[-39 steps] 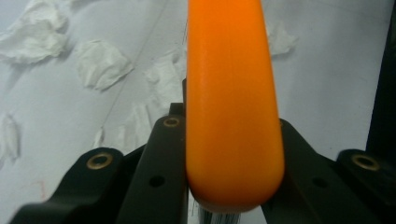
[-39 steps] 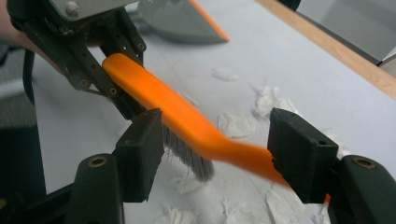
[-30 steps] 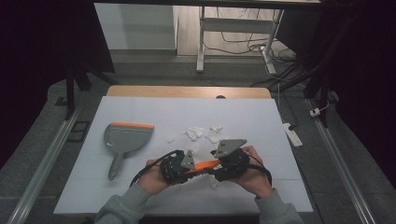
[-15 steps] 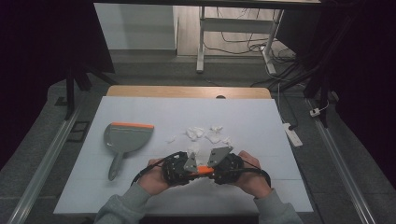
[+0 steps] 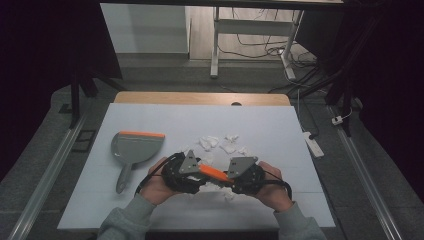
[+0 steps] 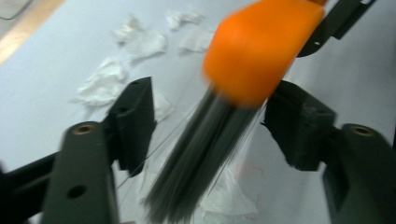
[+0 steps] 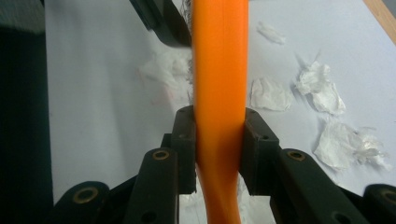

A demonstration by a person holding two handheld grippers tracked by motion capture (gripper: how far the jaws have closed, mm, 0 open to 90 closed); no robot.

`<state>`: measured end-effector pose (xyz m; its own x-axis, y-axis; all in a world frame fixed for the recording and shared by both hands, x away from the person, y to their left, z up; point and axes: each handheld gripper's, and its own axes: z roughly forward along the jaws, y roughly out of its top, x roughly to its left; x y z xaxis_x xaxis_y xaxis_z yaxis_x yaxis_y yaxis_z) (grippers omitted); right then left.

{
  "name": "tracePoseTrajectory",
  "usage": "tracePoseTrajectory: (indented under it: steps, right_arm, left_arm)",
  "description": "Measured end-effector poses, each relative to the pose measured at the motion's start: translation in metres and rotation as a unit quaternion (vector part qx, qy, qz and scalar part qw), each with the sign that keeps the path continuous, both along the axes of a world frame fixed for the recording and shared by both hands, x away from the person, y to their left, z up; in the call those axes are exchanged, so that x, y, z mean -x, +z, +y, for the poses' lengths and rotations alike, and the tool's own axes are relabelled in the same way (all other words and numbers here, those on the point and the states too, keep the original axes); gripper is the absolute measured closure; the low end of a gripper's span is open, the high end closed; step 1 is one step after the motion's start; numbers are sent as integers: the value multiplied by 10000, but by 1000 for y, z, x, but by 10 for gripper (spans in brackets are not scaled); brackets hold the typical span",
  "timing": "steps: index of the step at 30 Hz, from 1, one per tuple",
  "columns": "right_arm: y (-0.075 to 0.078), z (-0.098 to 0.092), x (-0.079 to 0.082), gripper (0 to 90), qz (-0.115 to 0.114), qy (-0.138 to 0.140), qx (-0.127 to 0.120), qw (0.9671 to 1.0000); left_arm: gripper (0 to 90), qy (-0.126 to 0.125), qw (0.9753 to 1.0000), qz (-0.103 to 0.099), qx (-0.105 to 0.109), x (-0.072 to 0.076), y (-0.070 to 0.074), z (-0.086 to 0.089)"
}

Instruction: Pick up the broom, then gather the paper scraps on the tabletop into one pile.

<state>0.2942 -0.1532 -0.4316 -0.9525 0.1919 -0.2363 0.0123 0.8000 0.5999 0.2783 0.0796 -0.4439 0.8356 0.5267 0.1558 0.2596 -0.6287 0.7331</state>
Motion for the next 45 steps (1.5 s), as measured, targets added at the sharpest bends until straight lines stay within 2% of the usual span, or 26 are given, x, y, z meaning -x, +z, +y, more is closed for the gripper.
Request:
tracePoseTrajectory:
  steps: [3, 6, 8, 13, 16, 18, 19, 22, 31, 36, 45]
  right_arm:
    - [2, -6, -4, 700, 18, -127, -99, 9999]
    - [2, -12, -9, 700, 58, -265, -284, 9992]
    - [2, -16, -12, 700, 94, -366, -442, 9983]
    - [6, -26, -16, 700, 112, -544, -658, 9963]
    - [8, -31, -18, 700, 125, -654, -815, 9944]
    - [10, -34, -19, 700, 109, -716, -873, 9935]
    - [11, -36, -20, 700, 108, -754, -916, 9929]
    - [13, -41, -22, 700, 78, -857, -1003, 9912]
    - [17, -60, -30, 700, 96, -1340, -1272, 9827]
    - [19, -68, -33, 700, 57, -1467, -1331, 9802]
    - [26, -78, -32, 699, 5, -1648, -1401, 9763]
  left_arm:
    - [283, 311, 9991, -28, 298, 1, 4, 15]
    - [264, 620, 9961, -3, 635, 2, 8, 33]
    - [261, 845, 9944, -35, 640, 4, 7, 44]
    - [254, 1319, 9896, -91, 561, 14, -2, 77]
    - [254, 1561, 9857, -60, 637, 19, -7, 93]
    - [254, 1645, 9842, -29, 654, 22, -11, 101]
    - [254, 1647, 9842, -4, 650, 23, -12, 104]
    - [252, 1678, 9826, 140, 779, 26, -16, 113]
    - [252, 1958, 9788, 213, 565, 28, -31, 129]
    - [252, 2030, 9775, 302, 481, 30, -41, 135]
    - [252, 2051, 9771, 279, 488, 32, -43, 139]
